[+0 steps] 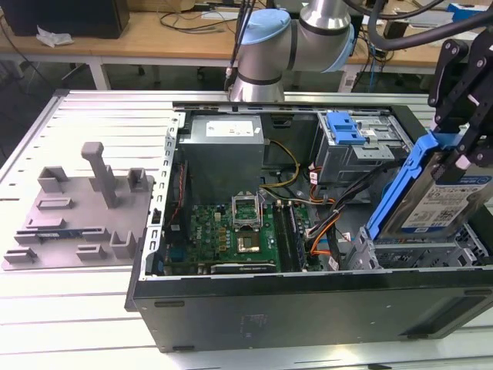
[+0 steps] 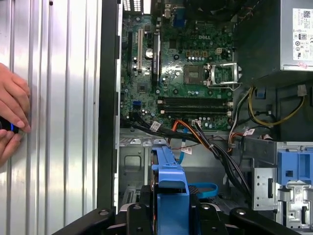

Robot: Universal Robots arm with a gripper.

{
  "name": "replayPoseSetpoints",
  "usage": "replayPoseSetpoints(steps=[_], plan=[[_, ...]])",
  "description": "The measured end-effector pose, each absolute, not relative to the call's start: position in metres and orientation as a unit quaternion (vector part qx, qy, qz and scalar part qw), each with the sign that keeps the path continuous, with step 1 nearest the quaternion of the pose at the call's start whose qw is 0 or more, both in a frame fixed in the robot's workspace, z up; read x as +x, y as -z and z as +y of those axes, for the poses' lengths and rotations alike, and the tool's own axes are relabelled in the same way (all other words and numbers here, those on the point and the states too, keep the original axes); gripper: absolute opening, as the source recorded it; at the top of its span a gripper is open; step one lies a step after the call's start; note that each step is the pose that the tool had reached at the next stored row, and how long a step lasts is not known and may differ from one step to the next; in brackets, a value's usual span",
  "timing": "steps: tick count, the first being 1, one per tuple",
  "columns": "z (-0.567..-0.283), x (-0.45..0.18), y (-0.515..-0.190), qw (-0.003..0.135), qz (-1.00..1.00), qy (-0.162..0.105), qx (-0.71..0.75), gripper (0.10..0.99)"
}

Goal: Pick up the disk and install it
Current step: 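Insert the disk into the insertion slot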

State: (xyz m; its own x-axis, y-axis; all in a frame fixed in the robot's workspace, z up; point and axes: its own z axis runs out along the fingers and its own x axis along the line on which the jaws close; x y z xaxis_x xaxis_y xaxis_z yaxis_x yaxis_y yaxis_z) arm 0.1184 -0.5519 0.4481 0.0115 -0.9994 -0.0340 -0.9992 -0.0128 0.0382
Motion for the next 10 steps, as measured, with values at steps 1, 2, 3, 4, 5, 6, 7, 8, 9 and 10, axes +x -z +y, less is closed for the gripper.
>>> replayPoseSetpoints(steps=[1, 2, 3, 4, 5, 6, 7, 8, 9, 10], plan=[[-0.552, 0.118, -0.447, 0.002, -0.703, 0.026, 0.711, 0.369], [-0.552, 0.118, -0.446, 0.002, -0.703, 0.026, 0.711, 0.369], [-0.552, 0.118, -0.445, 0.001, -0.703, 0.026, 0.711, 0.369], [-0.552, 0.118, -0.443, 0.002, -0.703, 0.026, 0.711, 0.369], [-0.552, 0.118, -0.442, 0.001, -0.703, 0.026, 0.711, 0.369], [-0.552, 0.118, -0.442, 0.002, -0.703, 0.026, 0.711, 0.369], [-0.552, 0.118, -0.44, 0.001, -0.703, 0.026, 0.711, 0.369], [-0.552, 0.118, -0.439, 0.002, -0.703, 0.026, 0.711, 0.369], [-0.552, 0.118, -0.438, 0.001, -0.703, 0.026, 0.711, 0.369], [-0.552, 0.118, -0.437, 0.001, -0.703, 0.026, 0.711, 0.369]])
